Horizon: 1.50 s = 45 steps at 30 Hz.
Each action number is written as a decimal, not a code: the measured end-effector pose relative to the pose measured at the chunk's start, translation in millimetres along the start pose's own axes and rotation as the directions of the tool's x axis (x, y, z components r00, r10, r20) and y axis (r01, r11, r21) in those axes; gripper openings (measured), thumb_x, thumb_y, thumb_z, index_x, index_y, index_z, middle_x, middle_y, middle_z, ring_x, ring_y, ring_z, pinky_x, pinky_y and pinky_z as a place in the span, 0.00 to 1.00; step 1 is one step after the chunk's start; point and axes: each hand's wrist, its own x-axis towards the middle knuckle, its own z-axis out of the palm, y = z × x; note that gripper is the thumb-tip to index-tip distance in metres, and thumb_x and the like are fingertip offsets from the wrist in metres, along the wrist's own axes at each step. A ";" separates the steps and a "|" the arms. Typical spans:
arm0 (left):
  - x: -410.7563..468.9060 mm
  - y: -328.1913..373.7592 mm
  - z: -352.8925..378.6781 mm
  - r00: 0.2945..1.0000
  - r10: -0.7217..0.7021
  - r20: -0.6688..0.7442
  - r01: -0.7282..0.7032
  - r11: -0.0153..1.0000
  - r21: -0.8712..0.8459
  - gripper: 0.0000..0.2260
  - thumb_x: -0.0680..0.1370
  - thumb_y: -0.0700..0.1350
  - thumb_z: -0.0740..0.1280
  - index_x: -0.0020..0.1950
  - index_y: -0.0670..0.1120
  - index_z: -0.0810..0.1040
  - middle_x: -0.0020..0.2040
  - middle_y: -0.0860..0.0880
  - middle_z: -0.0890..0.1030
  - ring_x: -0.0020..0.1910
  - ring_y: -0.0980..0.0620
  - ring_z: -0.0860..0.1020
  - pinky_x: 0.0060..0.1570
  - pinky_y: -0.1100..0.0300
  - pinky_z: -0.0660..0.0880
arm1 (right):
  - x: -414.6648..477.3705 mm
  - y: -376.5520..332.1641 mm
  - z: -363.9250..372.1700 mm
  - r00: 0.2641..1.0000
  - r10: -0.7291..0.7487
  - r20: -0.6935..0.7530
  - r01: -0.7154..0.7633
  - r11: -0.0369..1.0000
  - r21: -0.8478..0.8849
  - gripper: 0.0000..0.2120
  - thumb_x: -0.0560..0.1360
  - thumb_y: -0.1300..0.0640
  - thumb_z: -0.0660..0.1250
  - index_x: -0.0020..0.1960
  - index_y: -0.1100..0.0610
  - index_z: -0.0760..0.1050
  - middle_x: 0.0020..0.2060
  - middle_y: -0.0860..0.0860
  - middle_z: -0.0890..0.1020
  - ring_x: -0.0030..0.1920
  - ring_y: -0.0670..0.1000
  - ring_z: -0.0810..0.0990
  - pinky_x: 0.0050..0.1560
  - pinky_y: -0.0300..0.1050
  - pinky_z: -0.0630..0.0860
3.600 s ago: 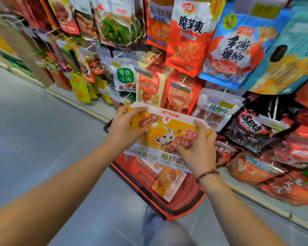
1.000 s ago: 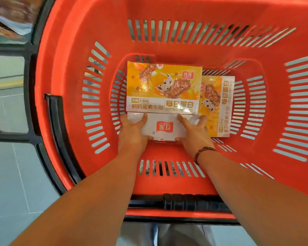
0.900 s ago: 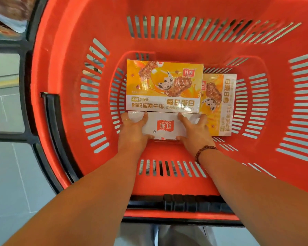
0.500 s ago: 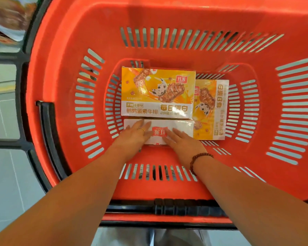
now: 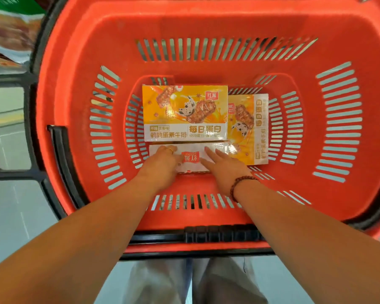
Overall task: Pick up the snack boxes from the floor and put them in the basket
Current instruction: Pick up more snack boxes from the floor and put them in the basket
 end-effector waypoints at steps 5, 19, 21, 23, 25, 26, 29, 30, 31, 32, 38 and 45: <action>-35.9 33.9 -38.0 0.981 -0.016 -0.193 -0.036 0.965 -0.261 0.20 0.74 0.46 0.68 0.66 0.47 0.72 0.63 0.45 0.73 0.64 0.46 0.70 0.60 0.53 0.70 | -65.6 -9.2 -27.1 0.942 0.235 -0.241 -0.170 0.950 0.263 0.25 0.77 0.60 0.58 0.72 0.53 0.60 0.75 0.55 0.54 0.73 0.59 0.56 0.65 0.54 0.68; -169.0 229.4 -226.2 0.827 0.483 -0.287 -0.527 0.844 -0.099 0.11 0.71 0.50 0.70 0.53 0.53 0.79 0.46 0.52 0.78 0.47 0.57 0.75 0.49 0.59 0.70 | -370.8 -3.2 -41.0 0.402 0.813 -0.421 -0.166 0.517 0.840 0.30 0.76 0.57 0.60 0.75 0.48 0.54 0.76 0.50 0.47 0.74 0.54 0.56 0.66 0.51 0.66; -175.9 278.1 -237.0 0.774 0.561 -0.294 -0.599 0.799 -0.051 0.12 0.71 0.48 0.71 0.53 0.51 0.80 0.46 0.52 0.79 0.46 0.56 0.76 0.49 0.60 0.70 | -412.7 9.7 -23.6 0.327 0.880 -0.345 -0.196 0.420 0.886 0.31 0.76 0.56 0.61 0.75 0.48 0.53 0.76 0.50 0.45 0.75 0.54 0.54 0.69 0.50 0.63; -180.0 332.8 -235.7 0.714 0.634 -0.297 -0.666 0.746 -0.007 0.12 0.69 0.48 0.71 0.52 0.49 0.81 0.46 0.53 0.80 0.46 0.54 0.77 0.48 0.62 0.69 | -452.0 25.7 -1.5 0.244 0.929 -0.279 -0.190 0.328 0.925 0.32 0.75 0.57 0.63 0.75 0.48 0.53 0.76 0.52 0.45 0.74 0.55 0.55 0.69 0.51 0.64; -185.2 391.0 -224.4 0.674 0.694 -0.254 -0.719 0.695 -0.008 0.14 0.67 0.48 0.69 0.52 0.48 0.81 0.45 0.52 0.80 0.47 0.55 0.77 0.48 0.64 0.69 | -488.6 42.9 20.4 0.187 0.954 -0.233 -0.161 0.264 0.951 0.32 0.75 0.57 0.64 0.75 0.49 0.54 0.76 0.54 0.46 0.74 0.55 0.57 0.69 0.52 0.64; -188.4 424.8 -214.0 0.649 0.727 -0.226 -0.748 0.663 -0.015 0.15 0.66 0.48 0.68 0.52 0.48 0.81 0.46 0.52 0.81 0.47 0.55 0.77 0.49 0.63 0.69 | -509.9 54.3 34.4 0.152 0.966 -0.211 -0.141 0.233 0.962 0.32 0.75 0.57 0.64 0.75 0.49 0.55 0.76 0.54 0.46 0.74 0.55 0.57 0.68 0.51 0.66; -200.1 498.9 -187.7 0.585 0.796 -0.157 -0.806 0.591 -0.009 0.15 0.67 0.50 0.69 0.53 0.48 0.81 0.47 0.49 0.82 0.48 0.54 0.78 0.50 0.63 0.70 | -556.4 83.3 62.2 0.079 0.985 -0.157 -0.107 0.165 0.981 0.32 0.74 0.57 0.65 0.74 0.49 0.55 0.75 0.54 0.48 0.73 0.53 0.58 0.64 0.49 0.68; -205.1 525.5 -175.8 0.572 0.808 -0.137 -0.817 0.576 -0.012 0.14 0.68 0.49 0.71 0.53 0.47 0.81 0.47 0.49 0.82 0.48 0.54 0.78 0.49 0.64 0.69 | -573.9 93.6 75.1 0.052 0.990 -0.132 -0.091 0.137 0.986 0.32 0.74 0.57 0.65 0.74 0.49 0.55 0.75 0.54 0.48 0.73 0.53 0.58 0.63 0.48 0.68; -209.4 549.9 -164.6 0.563 0.818 -0.118 -0.824 0.566 -0.009 0.13 0.69 0.47 0.72 0.53 0.47 0.81 0.47 0.48 0.82 0.48 0.53 0.78 0.48 0.66 0.68 | -589.5 103.3 87.7 0.023 0.993 -0.116 -0.078 0.117 0.990 0.32 0.74 0.57 0.65 0.74 0.49 0.56 0.75 0.54 0.48 0.73 0.53 0.60 0.63 0.47 0.69; -213.8 573.4 -153.3 0.547 0.831 -0.102 -0.835 0.550 -0.001 0.13 0.69 0.47 0.72 0.52 0.46 0.81 0.47 0.48 0.82 0.48 0.53 0.78 0.47 0.68 0.68 | -604.6 112.5 100.9 -0.005 0.995 -0.104 -0.069 0.104 0.992 0.31 0.74 0.58 0.65 0.74 0.50 0.56 0.75 0.54 0.48 0.72 0.53 0.61 0.62 0.48 0.70; -223.5 691.6 -96.9 0.503 0.864 -0.023 -0.864 0.503 0.021 0.13 0.70 0.47 0.73 0.53 0.47 0.81 0.47 0.48 0.81 0.49 0.52 0.78 0.51 0.61 0.71 | -669.9 164.0 169.0 -0.088 0.996 0.004 0.001 -0.004 1.000 0.33 0.73 0.58 0.67 0.73 0.50 0.57 0.74 0.52 0.51 0.68 0.56 0.66 0.61 0.51 0.72; -202.9 801.0 -55.8 0.453 0.887 0.087 -0.891 0.454 0.005 0.12 0.71 0.43 0.73 0.54 0.48 0.81 0.45 0.53 0.77 0.47 0.58 0.76 0.50 0.66 0.70 | -703.9 231.2 211.5 -0.072 0.987 0.141 0.026 -0.140 0.990 0.33 0.74 0.57 0.66 0.74 0.50 0.53 0.73 0.53 0.53 0.68 0.55 0.67 0.65 0.46 0.68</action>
